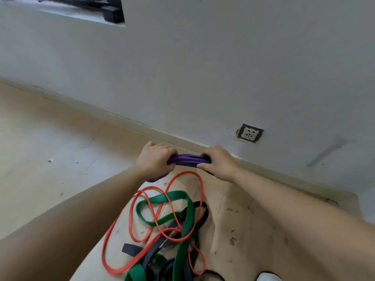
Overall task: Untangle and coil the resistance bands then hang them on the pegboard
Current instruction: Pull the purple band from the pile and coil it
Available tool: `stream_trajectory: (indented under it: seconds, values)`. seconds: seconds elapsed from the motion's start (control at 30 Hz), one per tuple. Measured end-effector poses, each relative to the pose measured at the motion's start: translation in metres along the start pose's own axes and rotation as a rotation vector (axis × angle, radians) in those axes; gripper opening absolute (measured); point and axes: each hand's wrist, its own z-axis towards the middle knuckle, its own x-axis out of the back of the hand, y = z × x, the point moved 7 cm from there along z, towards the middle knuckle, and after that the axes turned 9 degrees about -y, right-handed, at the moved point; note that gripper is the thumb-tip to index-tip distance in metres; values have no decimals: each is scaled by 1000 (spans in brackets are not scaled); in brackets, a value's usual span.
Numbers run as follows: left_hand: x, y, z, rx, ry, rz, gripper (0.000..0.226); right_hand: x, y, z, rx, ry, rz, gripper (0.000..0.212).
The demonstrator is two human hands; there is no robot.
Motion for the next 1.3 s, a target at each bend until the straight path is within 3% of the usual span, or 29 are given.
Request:
stream_trajectory:
  seconds: [0.27,0.43,0.6,0.7,0.83,1.0,1.3]
  values:
    - [-101,-29,71,31,-15,124,32,-82,81,64,-108,90,82,24]
    - [-141,-44,107,141,17,-37,37,-101,121,96,-184,178,151,30]
    - [-182,-46,127,142,-108,-263,49,-128,161,103,-305,102,159,39]
    - [-183,-54,133,124,-123,-288,55,-133,165,107,-334,68,163,46]
    - [-165,-55,131,101,-99,-140,72,-134,163,105,-343,1,79,69]
    - [-154,-57,105,138,-28,-85,70,-133,156,92,-350,-52,-5,93]
    - [-156,-82,43,271,-20,-402,82,-127,136,72,-317,-60,-103,108]
